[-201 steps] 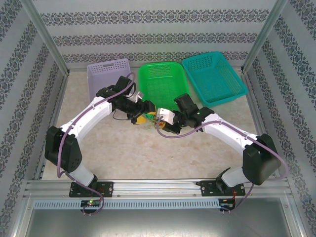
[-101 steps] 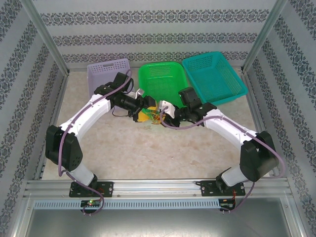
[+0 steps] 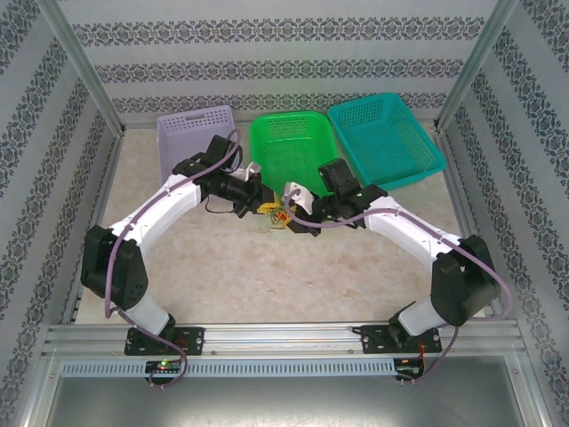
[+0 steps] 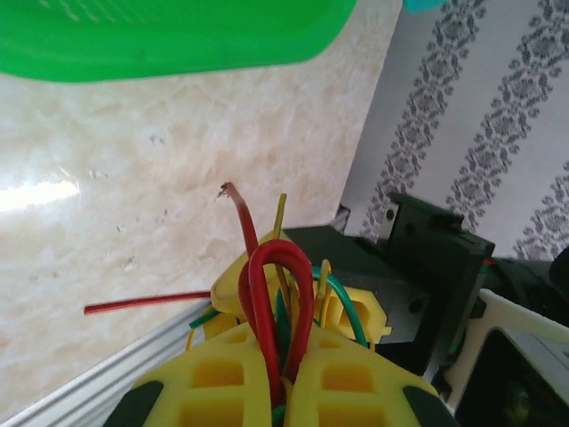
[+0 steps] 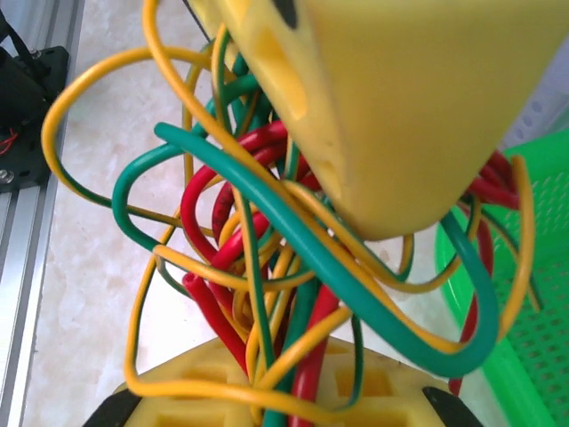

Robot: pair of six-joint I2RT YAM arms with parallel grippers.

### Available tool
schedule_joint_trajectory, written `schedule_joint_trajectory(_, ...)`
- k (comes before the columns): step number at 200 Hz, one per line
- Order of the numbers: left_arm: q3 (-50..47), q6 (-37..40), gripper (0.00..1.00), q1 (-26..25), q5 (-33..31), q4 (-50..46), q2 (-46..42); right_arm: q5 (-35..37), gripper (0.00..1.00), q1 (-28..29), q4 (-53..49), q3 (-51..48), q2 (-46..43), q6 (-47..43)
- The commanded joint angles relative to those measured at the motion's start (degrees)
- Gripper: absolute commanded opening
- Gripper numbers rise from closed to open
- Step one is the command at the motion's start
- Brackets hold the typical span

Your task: Untangle the cables

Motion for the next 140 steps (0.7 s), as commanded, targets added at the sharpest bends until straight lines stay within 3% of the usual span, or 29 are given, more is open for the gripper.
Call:
schedule_joint_trajectory(1, -3.70, -5.15, 0.00, 0.06, -14.41, 1.87, -5.11, 0.15, 0.00, 0.06, 3.17, 2.12, -0.96, 13.17)
schedule_joint_trajectory(37, -20.18, -20.92, 0.00, -2.81, -37.89, 19.96, -21.21, 3.69, 0.00, 0.61, 7.24, 0.94, 0.73, 43.06)
schedule_joint_trajectory(56, -26.99, -25.20, 0.00, -5.62, -49.09, 27.61, -28.07, 4.25, 0.00, 0.63, 8.46, 0.07, 2.85, 64.50)
schedule_joint_trajectory(84, -32.67, -27.48, 0.00, -5.96, -52.76, 32.92, -32.24, -1.40, 0.00, 1.02, 17.38, -5.85, 5.85, 95.44)
schedule_joint_trajectory(102, -34.47, -28.52, 0.00, -5.88, -51.87, 34.55, -32.72, -4.52, 0.00, 2.24, 35.87, -11.86, 6.87, 114.16)
schedule_joint_trajectory(113, -34.92, -28.88, 0.00, -5.92, -51.08, 34.57, -32.81, -4.78, 0.01, 2.39, 36.83, -11.11, 6.60, 116.61)
schedule_joint_trajectory(124, -35.15, -29.54, 0.00, -5.86, -50.44, 34.06, -32.81, -5.23, 0.17, 2.16, 31.44, -6.67, 5.69, 110.72)
schedule_joint_trajectory(140, -34.56, -30.80, 0.00, -5.84, -49.14, 31.97, -32.81, -3.83, 0.39, 1.67, 18.81, -0.17, 3.28, 95.11)
